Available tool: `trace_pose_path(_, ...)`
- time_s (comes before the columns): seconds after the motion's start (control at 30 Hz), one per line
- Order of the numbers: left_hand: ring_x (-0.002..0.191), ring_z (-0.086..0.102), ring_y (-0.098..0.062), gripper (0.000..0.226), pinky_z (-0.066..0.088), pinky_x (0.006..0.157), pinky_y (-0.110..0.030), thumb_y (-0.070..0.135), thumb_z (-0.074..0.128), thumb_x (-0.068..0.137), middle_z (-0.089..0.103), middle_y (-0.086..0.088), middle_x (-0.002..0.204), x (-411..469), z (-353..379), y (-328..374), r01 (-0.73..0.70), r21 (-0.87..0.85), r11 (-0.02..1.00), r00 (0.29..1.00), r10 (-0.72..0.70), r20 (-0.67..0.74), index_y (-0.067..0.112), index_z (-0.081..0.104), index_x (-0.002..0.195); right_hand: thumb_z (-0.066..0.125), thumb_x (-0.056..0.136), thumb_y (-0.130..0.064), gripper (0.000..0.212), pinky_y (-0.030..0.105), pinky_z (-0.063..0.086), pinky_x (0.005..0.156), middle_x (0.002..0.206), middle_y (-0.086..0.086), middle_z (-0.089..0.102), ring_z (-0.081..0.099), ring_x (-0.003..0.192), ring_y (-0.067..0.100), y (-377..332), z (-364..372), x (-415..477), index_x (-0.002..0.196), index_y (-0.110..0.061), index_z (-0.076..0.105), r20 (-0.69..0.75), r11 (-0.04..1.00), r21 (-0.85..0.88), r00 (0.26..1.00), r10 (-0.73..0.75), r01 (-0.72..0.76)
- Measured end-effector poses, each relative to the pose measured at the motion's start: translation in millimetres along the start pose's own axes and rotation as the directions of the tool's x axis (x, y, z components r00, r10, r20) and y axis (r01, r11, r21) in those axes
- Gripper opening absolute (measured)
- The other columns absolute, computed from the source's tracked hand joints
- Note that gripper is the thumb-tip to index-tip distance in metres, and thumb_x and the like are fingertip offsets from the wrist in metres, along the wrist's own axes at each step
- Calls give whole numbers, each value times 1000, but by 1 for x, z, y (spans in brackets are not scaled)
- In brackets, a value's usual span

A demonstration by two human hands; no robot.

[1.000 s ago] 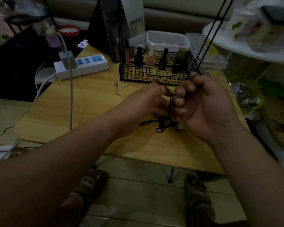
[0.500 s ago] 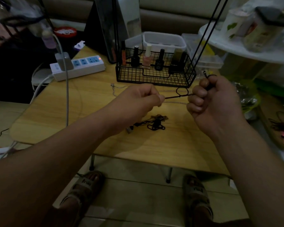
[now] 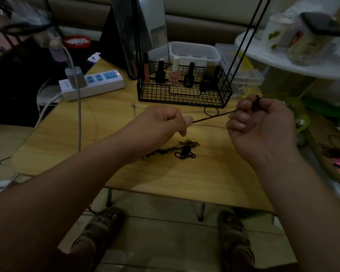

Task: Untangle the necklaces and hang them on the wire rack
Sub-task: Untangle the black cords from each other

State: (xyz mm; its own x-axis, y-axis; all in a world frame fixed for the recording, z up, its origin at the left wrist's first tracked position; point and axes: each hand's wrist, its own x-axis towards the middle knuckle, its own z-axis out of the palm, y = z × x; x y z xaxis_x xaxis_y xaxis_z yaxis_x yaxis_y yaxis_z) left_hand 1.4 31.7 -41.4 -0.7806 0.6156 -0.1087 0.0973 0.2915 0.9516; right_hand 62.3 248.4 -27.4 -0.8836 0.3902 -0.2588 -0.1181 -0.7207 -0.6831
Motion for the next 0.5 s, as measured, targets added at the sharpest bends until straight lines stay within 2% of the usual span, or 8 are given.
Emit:
trace_pose_path(0.07, 52, 32, -16, 27, 29, 48, -27, 29, 55, 106, 45, -6, 65, -2, -4, 2, 13, -81, 997, 998, -8, 57, 13, 75, 99, 34, 102, -28, 32, 23, 31, 51, 72, -2, 58, 44, 53, 12, -5, -2, 1, 82, -18, 56, 12, 1000, -13, 1000, -7, 7)
trace_pose_path(0.13, 54, 39, -15, 32, 34, 48, -28, 18, 44, 106, 58, -8, 72, -4, -8, 5, 63, -176, 982, 995, -48, 91, 15, 75, 112, 33, 103, -32, 35, 23, 36, 52, 77, 1, 65, 51, 56, 13, -10, -4, 2, 86, -15, 60, 21, 999, -34, 1000, -18, 19)
trace_pose_path(0.27, 59, 45, -16, 42, 41, 49, -26, 13, 32, 103, 73, -13, 86, -5, -9, 11, 124, -273, 954, 991, -105, 84, 16, 67, 125, 33, 103, -36, 39, 23, 39, 54, 80, 4, 68, 54, 60, 14, -12, -4, 0, 90, -14, 63, 42, 997, -76, 999, -27, 30)
trace_pose_path(0.37, 62, 49, -17, 36, 47, 51, -26, 15, 38, 104, 77, -12, 93, -3, -9, 9, 104, -195, 975, 993, -90, 80, 19, 68, 125, 34, 103, -41, 43, 25, 38, 56, 79, 4, 65, 54, 61, 15, -10, 0, -4, 89, -14, 63, 67, 991, -133, 998, -15, 23)
trace_pose_path(0.43, 68, 54, -19, 27, 51, 60, -29, 17, 50, 105, 78, -9, 98, -1, -8, 7, 41, -59, 997, 997, -37, 67, 22, 71, 121, 34, 104, -44, 47, 25, 39, 56, 76, 4, 63, 53, 60, 15, -7, 5, -6, 86, -14, 64, 100, 987, -161, 995, 11, 5)
trace_pose_path(0.5, 73, 62, -12, 21, 53, 68, -29, 25, 62, 102, 76, 0, 105, 0, -4, 7, -22, 95, 995, 999, 17, 49, 29, 71, 121, 33, 104, -45, 49, 26, 40, 55, 74, 3, 61, 53, 59, 15, -4, 10, -9, 84, -13, 65, 144, 982, -187, 989, 43, -15)
